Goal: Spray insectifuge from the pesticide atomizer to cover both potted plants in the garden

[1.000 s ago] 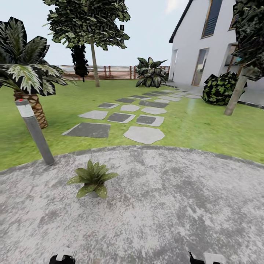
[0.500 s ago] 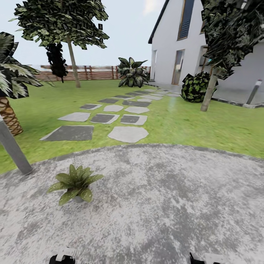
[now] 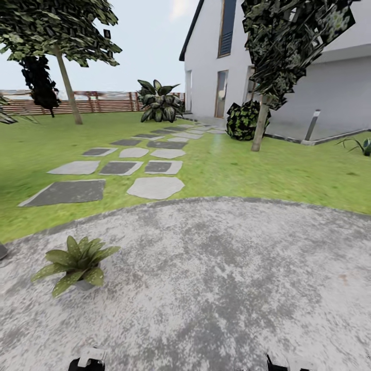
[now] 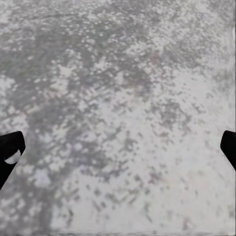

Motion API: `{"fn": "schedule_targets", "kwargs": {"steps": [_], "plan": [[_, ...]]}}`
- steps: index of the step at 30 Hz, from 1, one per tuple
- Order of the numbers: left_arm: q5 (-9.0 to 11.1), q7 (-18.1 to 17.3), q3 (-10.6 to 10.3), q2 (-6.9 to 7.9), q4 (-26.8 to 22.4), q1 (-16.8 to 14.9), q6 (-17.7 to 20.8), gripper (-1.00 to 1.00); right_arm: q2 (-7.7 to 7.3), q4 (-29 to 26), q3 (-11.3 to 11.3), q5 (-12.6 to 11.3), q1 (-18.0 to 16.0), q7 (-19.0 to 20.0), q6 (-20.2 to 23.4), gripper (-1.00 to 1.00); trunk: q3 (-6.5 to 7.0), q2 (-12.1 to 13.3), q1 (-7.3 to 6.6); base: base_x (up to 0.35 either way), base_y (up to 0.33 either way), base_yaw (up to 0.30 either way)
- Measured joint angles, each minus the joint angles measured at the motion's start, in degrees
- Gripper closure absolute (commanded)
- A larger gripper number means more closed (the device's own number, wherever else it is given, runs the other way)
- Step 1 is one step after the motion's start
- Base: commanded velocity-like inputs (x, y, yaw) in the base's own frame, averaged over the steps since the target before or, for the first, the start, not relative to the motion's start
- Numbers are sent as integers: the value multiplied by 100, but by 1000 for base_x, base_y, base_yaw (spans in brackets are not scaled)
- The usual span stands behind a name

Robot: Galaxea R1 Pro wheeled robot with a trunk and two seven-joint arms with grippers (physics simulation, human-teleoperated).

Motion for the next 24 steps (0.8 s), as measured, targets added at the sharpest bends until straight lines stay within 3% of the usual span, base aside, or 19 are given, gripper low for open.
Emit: {"fn": "schedule_targets", "kwargs": {"steps": [9, 24], "plan": [[1, 0, 5, 6, -2, 1, 0, 100, 0, 0, 0, 0, 0, 0, 0, -100, -21, 0, -1, 22, 0, -300], [1, -1, 8, 10, -1, -1, 1, 100, 9, 0, -2, 0, 0, -7, -1, -100, -62, 0, -3, 282, -116, -300]]}}
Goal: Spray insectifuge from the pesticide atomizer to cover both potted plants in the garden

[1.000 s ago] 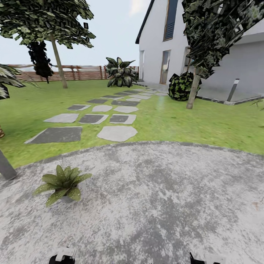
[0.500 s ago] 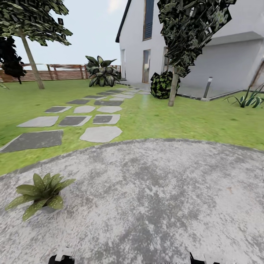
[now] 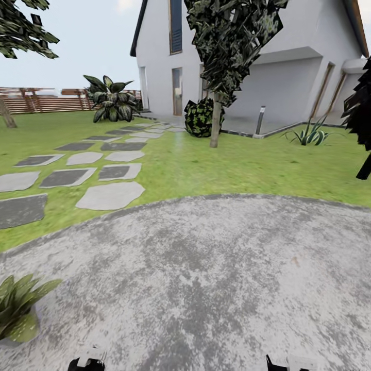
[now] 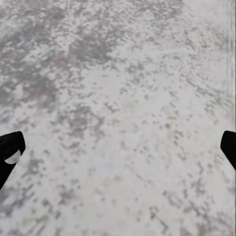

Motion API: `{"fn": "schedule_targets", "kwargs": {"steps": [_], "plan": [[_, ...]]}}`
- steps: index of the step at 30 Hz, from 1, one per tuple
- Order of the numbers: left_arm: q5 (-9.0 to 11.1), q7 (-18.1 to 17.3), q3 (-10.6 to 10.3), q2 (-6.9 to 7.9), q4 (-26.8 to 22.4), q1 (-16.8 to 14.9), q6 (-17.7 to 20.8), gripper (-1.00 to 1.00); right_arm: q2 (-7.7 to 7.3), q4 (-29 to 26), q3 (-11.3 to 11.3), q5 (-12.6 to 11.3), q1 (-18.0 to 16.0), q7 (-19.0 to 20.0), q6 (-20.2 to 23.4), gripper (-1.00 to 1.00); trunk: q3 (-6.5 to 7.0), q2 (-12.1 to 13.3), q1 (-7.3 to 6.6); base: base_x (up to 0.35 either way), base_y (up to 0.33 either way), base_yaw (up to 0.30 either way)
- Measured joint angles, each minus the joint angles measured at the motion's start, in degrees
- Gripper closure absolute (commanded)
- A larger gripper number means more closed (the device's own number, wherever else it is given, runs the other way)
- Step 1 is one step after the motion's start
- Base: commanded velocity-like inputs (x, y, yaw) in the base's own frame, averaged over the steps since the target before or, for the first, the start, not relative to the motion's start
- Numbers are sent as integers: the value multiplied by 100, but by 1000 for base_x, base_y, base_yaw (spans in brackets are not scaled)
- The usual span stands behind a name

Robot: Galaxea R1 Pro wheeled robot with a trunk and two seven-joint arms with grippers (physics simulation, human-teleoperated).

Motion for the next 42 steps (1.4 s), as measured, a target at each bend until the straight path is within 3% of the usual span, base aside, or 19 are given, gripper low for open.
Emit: {"fn": "schedule_targets", "kwargs": {"steps": [17, 21, 24, 42], "plan": [[20, 9, 8, 18, -3, 3, 1, 100, 0, 0, 1, 0, 0, -1, 1, -100, -30, 0, 3, 114, -128, -298], [367, 0, 34, 22, 0, 5, 1, 100, 0, 0, 1, 0, 0, -1, 1, -100, -30, 0, 3, 0, -1, -298], [439, -3, 34, 21, 0, 6, 1, 100, 0, 0, 1, 0, 0, -1, 1, -100, -30, 0, 3, 0, 0, -298], [457, -3, 34, 23, 0, 6, 1, 100, 0, 0, 1, 0, 0, -1, 1, -100, -30, 0, 3, 0, 0, -298]]}}
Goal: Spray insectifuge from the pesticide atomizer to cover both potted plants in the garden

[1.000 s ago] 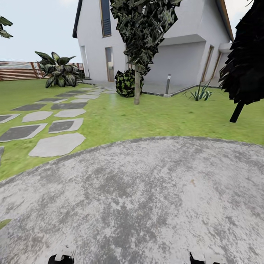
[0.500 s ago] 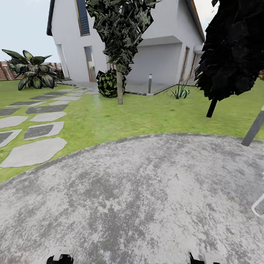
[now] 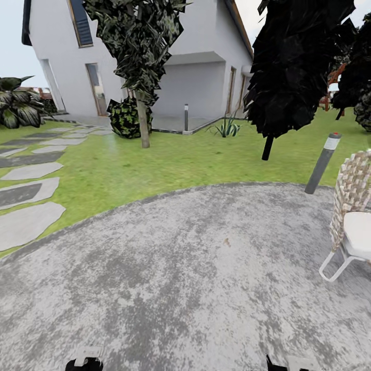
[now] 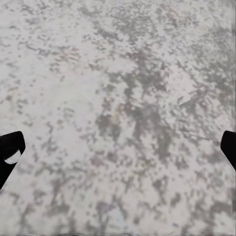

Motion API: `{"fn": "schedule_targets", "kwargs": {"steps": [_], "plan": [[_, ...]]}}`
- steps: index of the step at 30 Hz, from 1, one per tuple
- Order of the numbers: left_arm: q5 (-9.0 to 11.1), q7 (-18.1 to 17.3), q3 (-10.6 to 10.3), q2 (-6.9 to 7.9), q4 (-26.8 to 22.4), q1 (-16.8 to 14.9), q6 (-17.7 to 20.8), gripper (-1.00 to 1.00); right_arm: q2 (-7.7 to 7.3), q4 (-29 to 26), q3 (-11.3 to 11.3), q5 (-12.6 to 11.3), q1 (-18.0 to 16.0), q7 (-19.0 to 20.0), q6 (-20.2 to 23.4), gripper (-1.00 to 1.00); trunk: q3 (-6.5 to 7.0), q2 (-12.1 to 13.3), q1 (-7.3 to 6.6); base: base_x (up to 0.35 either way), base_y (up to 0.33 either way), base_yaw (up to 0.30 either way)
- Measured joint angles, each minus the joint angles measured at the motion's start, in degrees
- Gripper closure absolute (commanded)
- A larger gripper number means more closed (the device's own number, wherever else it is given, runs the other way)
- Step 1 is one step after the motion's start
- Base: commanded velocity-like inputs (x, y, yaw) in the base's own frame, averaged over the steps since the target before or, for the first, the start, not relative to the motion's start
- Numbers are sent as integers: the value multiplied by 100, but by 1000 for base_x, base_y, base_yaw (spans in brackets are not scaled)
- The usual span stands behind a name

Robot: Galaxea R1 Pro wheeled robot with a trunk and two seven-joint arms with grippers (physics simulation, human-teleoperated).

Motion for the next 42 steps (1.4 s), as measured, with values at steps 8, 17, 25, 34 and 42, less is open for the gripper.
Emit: {"fn": "schedule_targets", "kwargs": {"steps": [8, 17, 25, 34, 42], "plan": [[5, 0, 0, 6, 0, 0, 0, 100, 0, 0, 0, 0, 0, 0, 0, -100, 0, 0, 0, 0, 0, -298], [17, -4, 0, 6, -58, 102, -9, 100, 0, 0, 0, 0, 0, 0, 0, -100, 0, 0, 0, 0, 0, -298], [19, 0, 2, 6, -70, 111, -9, 100, -1, 0, 0, 0, 0, 0, 0, -100, 124, 84, -54, 0, 0, -298], [19, 0, 2, 6, -63, 110, -9, 100, -2, -5, 0, 0, 0, 0, 0, -100, 273, 445, -251, 0, 0, -298], [19, 0, 2, 6, -62, 111, -9, 100, -1, -5, 0, 0, 0, 0, 0, -100, 398, 766, -427, 0, 0, -298]]}}
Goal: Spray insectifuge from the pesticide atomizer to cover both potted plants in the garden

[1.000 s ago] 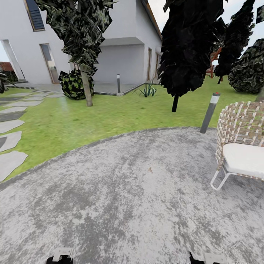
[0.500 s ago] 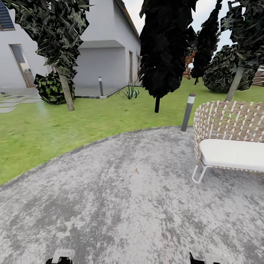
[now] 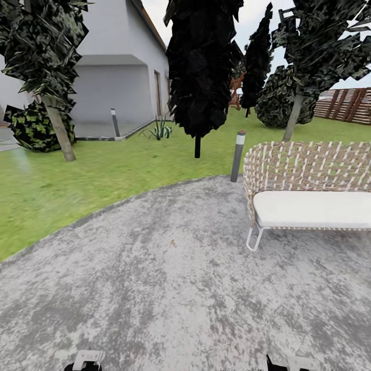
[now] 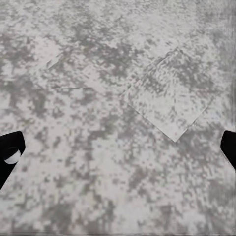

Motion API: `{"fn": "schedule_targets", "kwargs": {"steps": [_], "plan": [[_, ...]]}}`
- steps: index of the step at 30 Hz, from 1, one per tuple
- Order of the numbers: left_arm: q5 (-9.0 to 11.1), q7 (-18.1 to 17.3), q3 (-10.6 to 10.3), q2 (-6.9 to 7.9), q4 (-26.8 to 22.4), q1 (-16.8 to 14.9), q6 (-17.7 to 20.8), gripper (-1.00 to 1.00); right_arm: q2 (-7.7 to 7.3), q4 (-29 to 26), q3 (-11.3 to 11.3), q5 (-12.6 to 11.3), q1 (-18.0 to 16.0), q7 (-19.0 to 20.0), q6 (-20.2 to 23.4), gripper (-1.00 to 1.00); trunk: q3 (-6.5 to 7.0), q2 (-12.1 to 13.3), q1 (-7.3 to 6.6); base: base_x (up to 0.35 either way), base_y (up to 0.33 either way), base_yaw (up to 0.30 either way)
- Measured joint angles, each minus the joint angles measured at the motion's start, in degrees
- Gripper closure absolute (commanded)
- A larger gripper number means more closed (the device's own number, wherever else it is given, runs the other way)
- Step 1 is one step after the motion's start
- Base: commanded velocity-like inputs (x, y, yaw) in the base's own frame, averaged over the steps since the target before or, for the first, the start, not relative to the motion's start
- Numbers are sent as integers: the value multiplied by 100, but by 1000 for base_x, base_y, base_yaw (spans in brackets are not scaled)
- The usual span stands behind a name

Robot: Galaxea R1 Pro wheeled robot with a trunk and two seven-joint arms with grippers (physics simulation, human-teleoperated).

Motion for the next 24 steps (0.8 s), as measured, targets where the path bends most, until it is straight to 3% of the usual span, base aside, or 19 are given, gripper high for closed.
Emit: {"fn": "schedule_targets", "kwargs": {"steps": [16, 24], "plan": [[-1, 0, 3, 9, 0, 3, 0, 100, -1, -3, 0, 0, 0, 0, 0, -100, -21, 42, -23, 8, 0, -298], [-1, 0, 5, 17, 0, 3, 0, 100, -6, -4, -1, -1, 0, 0, 0, -100, -41, 41, -26, 279, 0, -298]]}}
